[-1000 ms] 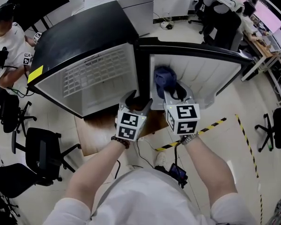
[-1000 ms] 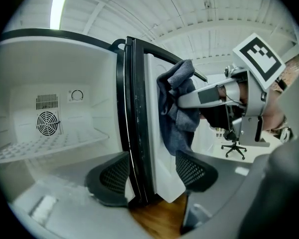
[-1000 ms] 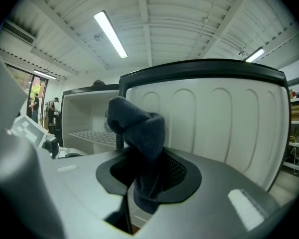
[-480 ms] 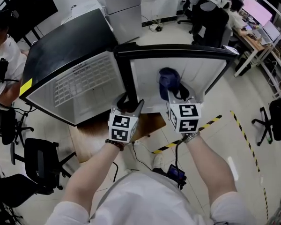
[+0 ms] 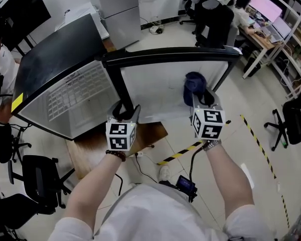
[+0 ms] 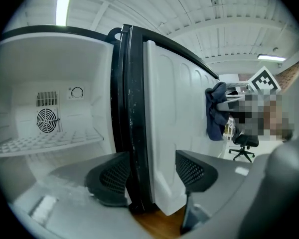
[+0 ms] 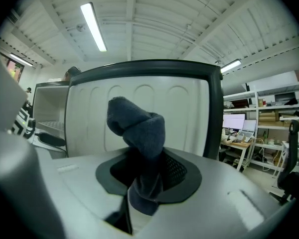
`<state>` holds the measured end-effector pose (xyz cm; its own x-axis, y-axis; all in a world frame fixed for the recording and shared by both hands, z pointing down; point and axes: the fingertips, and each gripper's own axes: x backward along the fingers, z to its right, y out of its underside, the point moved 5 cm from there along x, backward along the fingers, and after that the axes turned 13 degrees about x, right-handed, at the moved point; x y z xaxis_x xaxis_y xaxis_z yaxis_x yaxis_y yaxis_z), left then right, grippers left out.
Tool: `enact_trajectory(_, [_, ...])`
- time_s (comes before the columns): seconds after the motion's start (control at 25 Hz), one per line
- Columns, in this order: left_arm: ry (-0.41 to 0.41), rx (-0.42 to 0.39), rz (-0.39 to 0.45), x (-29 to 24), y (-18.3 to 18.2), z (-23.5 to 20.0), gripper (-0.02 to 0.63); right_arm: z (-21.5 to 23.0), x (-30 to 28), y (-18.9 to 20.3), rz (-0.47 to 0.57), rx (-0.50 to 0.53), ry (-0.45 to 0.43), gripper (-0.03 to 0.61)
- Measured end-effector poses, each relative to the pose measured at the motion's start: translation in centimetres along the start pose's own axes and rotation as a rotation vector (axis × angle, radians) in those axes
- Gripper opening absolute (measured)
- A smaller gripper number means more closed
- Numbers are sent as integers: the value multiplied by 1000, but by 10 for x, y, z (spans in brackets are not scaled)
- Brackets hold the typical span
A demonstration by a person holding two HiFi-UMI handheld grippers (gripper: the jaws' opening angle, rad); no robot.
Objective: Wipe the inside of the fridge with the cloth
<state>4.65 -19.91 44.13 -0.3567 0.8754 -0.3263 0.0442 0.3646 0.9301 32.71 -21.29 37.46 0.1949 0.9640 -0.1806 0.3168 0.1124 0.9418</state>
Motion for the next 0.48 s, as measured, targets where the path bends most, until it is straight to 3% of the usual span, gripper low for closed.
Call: enact_trajectory(0.48, [-30,23,3,-3,3,-1,285,60,23,28,-26,4,96,106])
